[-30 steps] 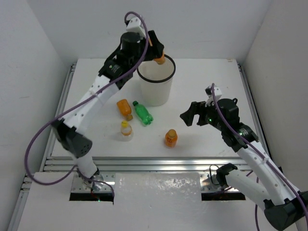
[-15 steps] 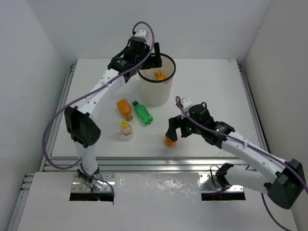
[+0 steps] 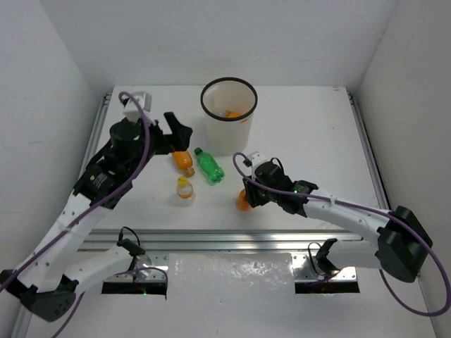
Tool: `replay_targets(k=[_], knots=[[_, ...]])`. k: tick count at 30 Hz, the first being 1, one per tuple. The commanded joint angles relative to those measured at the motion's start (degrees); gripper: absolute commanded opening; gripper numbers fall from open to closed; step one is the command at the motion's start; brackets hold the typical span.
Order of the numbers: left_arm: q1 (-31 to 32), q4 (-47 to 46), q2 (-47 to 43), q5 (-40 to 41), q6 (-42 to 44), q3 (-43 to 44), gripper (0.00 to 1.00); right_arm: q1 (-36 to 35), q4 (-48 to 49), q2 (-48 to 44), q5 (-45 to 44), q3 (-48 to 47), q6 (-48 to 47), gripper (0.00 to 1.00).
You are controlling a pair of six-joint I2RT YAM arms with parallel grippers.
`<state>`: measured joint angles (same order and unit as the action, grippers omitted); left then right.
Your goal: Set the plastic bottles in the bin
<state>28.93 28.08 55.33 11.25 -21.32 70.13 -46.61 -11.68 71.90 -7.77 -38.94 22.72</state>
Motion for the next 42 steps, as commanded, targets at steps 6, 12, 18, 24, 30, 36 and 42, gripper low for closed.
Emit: replay_targets(k=[6, 12, 18, 24, 30, 36, 42], knots=[[0.25, 6.02, -9.71, 17.58, -8.64, -16.07, 1.00, -0.85, -6.85, -13.80, -4.62, -14.47, -3.02, 0.15], [0.25, 6.73, -10.51, 15.83, -10.32, -19.50, 1.00, 1.86, -12.57, -4.17, -7.70, -36.36, -11.19, 0.16], [0.25, 8.75, -9.81, 14.42, -9.09, -19.59, 1.00, 10.91, -12.14, 9.29, -2.87, -51.75, -14.63, 0.17], [0.25, 8.84, -9.98, 9.15, -8.04, -19.24, 1.00, 16.99, -9.50, 24.41, 3.28, -64.31, -16.73, 0.19], [0.51, 8.92, -7.87, 3.96, -8.03, -19.15, 1.00, 17.43, -18.79, 37.17, 4.69, -82.16, -18.68, 0.99], [2.53, 9.02, -3.13, 2.46, -10.14, -19.50, 1.00, 17.43, -18.83, 27.19, 5.66, -76.31, -15.78, 0.99], [5.26, 6.99, 3.81, 4.39, -12.25, -20.82, 0.97, 17.43, -17.24, 14.62, 11.18, -56.22, -12.79, 0.99]])
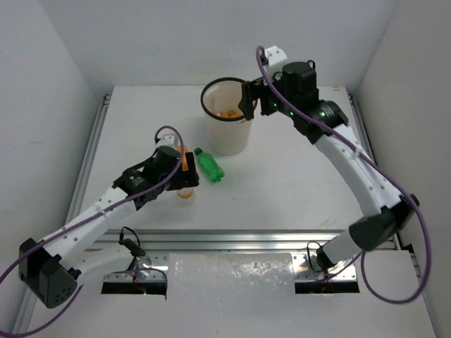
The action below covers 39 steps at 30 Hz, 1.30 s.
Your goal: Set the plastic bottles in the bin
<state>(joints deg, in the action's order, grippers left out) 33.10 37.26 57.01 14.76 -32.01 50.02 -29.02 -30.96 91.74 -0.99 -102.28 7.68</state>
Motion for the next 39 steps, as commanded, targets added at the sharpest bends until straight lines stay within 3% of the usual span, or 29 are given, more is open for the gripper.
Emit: replay_targets(k=[1, 4, 9, 15, 16, 21, 23, 27, 29, 33, 37, 39], knots=[[1.26, -2.01, 4.05, 2.45, -2.43, -0.71, 0.94, -0.16, 4.39, -7.17, 5.29, 10.40, 3.55, 0.99], [1.70, -3.85, 6.43, 3.69, -3.32, -2.46, 0.79, -0.25, 9.49, -15.09, 9.07, 22.80, 6.02, 0.99], [1.97, -5.61, 10.22, 5.01, -4.38, -3.35, 0.68, -0.69, 12.50, -22.30, 11.89, 33.09, 7.26, 0.99], [3.19, -7.11, 10.57, 5.89, -4.47, -4.67, 0.33, -0.78, 12.68, -24.77, 11.63, 37.32, 6.47, 0.99], [3.63, -7.20, 10.57, 5.54, -4.47, -5.10, 0.23, -0.87, 12.77, -25.21, 11.63, 37.85, 6.38, 0.99], [6.09, -5.00, 9.18, 1.68, -3.59, -4.06, 0.02, -0.78, 14.69, -25.04, 19.08, 42.68, 2.27, 0.99], [7.06, -4.04, 7.59, -2.88, -2.45, -2.91, 0.00, -0.78, 17.15, -24.69, 29.75, 45.48, -0.64, 0.99], [7.15, -5.17, -0.49, -14.13, 2.55, -1.07, 0.00, -0.95, 19.18, -23.02, 41.85, 47.43, -5.21, 0.99], [7.15, -6.92, -4.26, -24.04, 6.75, 0.25, 0.00, -2.00, 21.11, -22.14, 47.19, 48.48, -6.97, 0.99], [7.15, -10.44, -6.92, -37.24, 9.60, 2.36, 0.00, -6.58, 19.19, -20.21, 53.19, 47.26, -11.55, 0.99], [7.15, -13.61, -6.39, -41.48, 9.77, 3.59, 0.00, -10.79, 19.01, -18.80, 58.12, 45.86, -12.69, 0.99], [7.15, -15.36, -6.30, -42.19, 9.60, 4.64, 0.00, -11.67, 18.74, -17.74, 56.90, 45.50, -12.08, 0.93]])
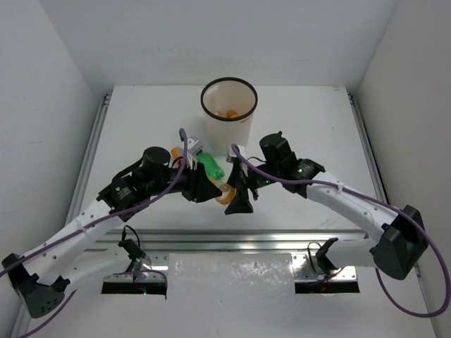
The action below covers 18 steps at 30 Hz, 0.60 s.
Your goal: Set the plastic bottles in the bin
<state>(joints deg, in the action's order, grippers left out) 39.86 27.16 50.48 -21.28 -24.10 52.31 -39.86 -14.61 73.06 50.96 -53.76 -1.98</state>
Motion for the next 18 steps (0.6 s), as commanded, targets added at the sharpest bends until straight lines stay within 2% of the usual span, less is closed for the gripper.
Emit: replay_targets(k=[1, 2, 3, 4, 5, 6, 7, 8, 9, 10, 11, 12, 13, 14, 16, 18], knots=[[0.40, -5.88, 0.32, -5.62, 1.25, 2.79, 0.00, -0.92, 2.31, 1.03, 4.85, -2.93, -2.16, 0.85], [0.40, -6.67, 0.41, -3.79, 1.07, 3.75, 0.00, -1.01, 3.35, 0.69, 3.46, -2.67, -1.63, 0.74], [0.40, -6.94, 0.50, -2.38, 0.98, 4.37, 0.03, -1.01, 4.32, 0.25, 2.49, -2.32, -1.02, 0.50], [0.40, -7.03, 0.85, -0.19, 0.46, 4.98, 0.16, -1.01, 5.20, -0.45, 1.43, -1.36, -0.05, 0.39], [0.40, -4.68, 1.28, 3.83, -0.15, 7.17, 0.35, -1.01, 7.30, -1.33, -0.40, -0.92, 0.83, 0.29], [0.40, -2.92, 1.72, 15.19, -2.77, 8.49, 0.75, -1.01, 8.36, -3.25, -7.56, -0.30, 1.62, 0.00], [0.40, -1.07, 1.90, 21.39, -4.36, 9.64, 0.85, -1.01, 9.68, -4.23, -11.63, -0.12, 4.93, 0.00], [0.40, 2.95, 1.90, 34.42, -5.86, 12.35, 0.95, -1.01, 10.47, -4.93, -15.67, -0.29, 5.84, 0.00], [0.31, 5.86, 1.99, 41.42, -8.22, 13.94, 1.00, -0.93, 10.13, -5.38, -20.15, -2.21, 7.15, 0.00], [0.22, 8.76, 2.08, 47.58, -12.77, 15.52, 1.00, -0.93, 8.91, -4.86, -30.03, -3.97, 8.47, 0.00], [0.13, 13.75, 1.99, 58.17, -14.38, 17.97, 1.00, -0.93, 5.68, -4.16, -35.00, -6.34, 8.83, 0.00], [0.05, 16.06, 1.91, 62.98, -15.62, 18.95, 1.00, -0.93, 3.91, -2.93, -39.84, -11.67, 9.36, 0.00], [-0.21, 18.43, 1.99, 67.29, -19.11, 19.83, 1.00, -0.93, 2.32, 0.04, -48.41, -14.42, 9.88, 0.00], [-0.91, 21.24, 1.91, 72.55, -20.19, 20.19, 1.00, -0.84, -0.22, 1.90, -52.24, -17.40, 10.41, 0.00], [-3.45, 19.79, 2.08, 73.31, -19.68, 18.54, 1.00, 0.12, -2.78, 8.98, -59.54, -26.72, 11.29, 0.00], [-5.66, 17.24, 3.48, 68.85, -17.23, 17.04, 1.00, 2.23, -6.38, 14.45, -62.72, -37.67, 11.56, 0.00]])
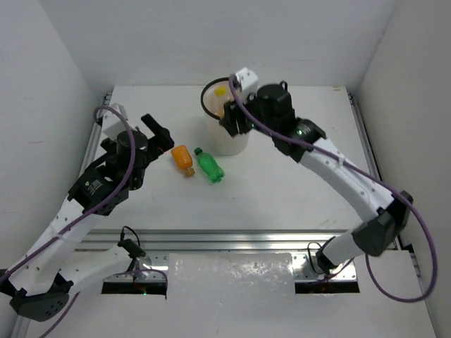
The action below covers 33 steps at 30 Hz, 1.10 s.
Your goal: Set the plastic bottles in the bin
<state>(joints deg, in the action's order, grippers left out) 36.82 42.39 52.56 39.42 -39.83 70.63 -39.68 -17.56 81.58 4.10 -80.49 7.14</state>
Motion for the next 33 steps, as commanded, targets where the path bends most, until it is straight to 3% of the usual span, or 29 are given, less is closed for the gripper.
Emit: replay_targets(k=[1, 4, 5, 7, 8, 9, 10, 15, 19, 22, 26, 29, 33], knots=[[-4.98, 0.08, 2.02, 6.56, -1.13, -1.98, 1.00, 2.93, -4.40, 8.83, -17.01, -14.57, 2.62, 0.00], [-8.68, -3.54, 5.78, 2.07, 1.33, -4.71, 1.00, 6.71, -10.28, 21.04, -17.20, -31.09, 3.06, 0.02], [-9.21, -3.98, 7.37, 2.50, 1.51, -4.71, 1.00, 7.85, -14.21, 28.04, -17.72, -40.44, 2.71, 0.05], [-11.66, -6.08, 11.85, 0.24, 2.39, -4.19, 1.00, 8.74, -18.01, 36.75, -17.90, -48.33, 0.69, 0.09], [-13.25, -8.27, 14.74, -1.52, 3.79, -3.92, 1.00, 8.83, -18.64, 38.72, -17.64, -53.41, -0.36, 0.36], [-13.26, -8.29, 16.25, -3.10, 3.97, -3.92, 1.00, 8.83, -19.17, 39.96, -17.63, -54.85, -0.63, 0.74], [-14.22, -9.77, 17.66, -5.38, 4.15, -3.31, 1.00, 8.92, -19.09, 40.41, -18.50, -55.04, -0.55, 0.99], [-15.81, -11.89, 27.24, -7.86, 4.94, -0.94, 1.00, 9.01, -15.31, 32.70, -16.24, -47.84, -0.02, 0.99], [-16.69, -14.70, 32.52, -11.63, 4.77, -0.75, 1.00, 8.66, -18.11, 26.36, -14.83, -46.78, 1.91, 0.99], [-16.87, -17.51, 35.59, -13.39, 4.50, -2.25, 0.99, 7.96, -15.59, 16.88, -10.96, -37.14, 3.76, 0.99], [-17.04, -20.94, 40.68, -15.42, 4.24, -3.92, 0.97, 7.34, -8.56, 4.66, -6.57, -15.29, 5.86, 0.99], [-17.13, -22.88, 43.58, -15.95, 3.63, -5.24, 0.95, 6.99, -4.42, -1.33, -4.36, -5.51, 6.92, 0.99], [-17.48, -27.88, 45.52, -16.48, 3.45, -8.93, 0.90, 6.29, -2.92, -4.32, -1.47, 0.32, 7.36, 0.99]])
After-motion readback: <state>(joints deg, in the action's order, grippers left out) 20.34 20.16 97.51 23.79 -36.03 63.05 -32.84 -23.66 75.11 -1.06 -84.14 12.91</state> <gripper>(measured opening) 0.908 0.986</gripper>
